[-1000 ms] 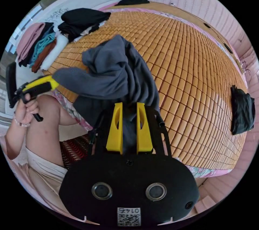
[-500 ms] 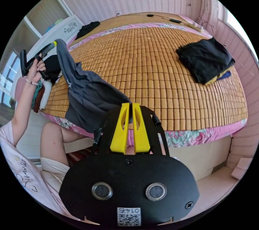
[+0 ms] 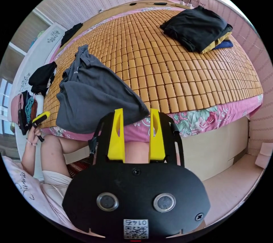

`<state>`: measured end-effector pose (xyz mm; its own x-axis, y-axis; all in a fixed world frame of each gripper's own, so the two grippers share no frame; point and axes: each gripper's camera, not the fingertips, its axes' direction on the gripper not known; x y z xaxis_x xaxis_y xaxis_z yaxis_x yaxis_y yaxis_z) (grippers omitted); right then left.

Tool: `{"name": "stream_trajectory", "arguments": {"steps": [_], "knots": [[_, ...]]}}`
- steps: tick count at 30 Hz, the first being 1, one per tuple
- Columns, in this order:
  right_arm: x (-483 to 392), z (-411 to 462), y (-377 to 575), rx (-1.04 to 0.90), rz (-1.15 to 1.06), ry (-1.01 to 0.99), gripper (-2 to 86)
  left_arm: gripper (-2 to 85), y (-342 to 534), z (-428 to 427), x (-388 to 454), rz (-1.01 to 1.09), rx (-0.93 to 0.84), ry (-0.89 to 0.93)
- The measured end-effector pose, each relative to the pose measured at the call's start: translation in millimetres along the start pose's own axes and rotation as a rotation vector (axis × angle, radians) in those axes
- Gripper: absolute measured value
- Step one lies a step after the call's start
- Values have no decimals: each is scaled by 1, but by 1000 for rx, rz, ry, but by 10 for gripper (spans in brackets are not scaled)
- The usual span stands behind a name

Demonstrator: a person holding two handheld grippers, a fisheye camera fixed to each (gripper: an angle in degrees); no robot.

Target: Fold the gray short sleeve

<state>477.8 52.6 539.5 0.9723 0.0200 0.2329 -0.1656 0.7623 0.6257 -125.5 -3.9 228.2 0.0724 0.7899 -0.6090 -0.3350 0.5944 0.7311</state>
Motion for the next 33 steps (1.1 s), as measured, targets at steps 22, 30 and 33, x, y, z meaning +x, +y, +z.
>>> {"name": "stream_trajectory", "arguments": {"steps": [22,30,33], "knots": [[63,-119,116,242,105,-285,7,-5,62,-59,97,-2,-23,22],[63,-241,154,480,24,-705,6,-10,116,-262,121,79,436,85],[43,-312,169,618,-108,-750,6,-10,132,-355,141,163,634,59]]}}
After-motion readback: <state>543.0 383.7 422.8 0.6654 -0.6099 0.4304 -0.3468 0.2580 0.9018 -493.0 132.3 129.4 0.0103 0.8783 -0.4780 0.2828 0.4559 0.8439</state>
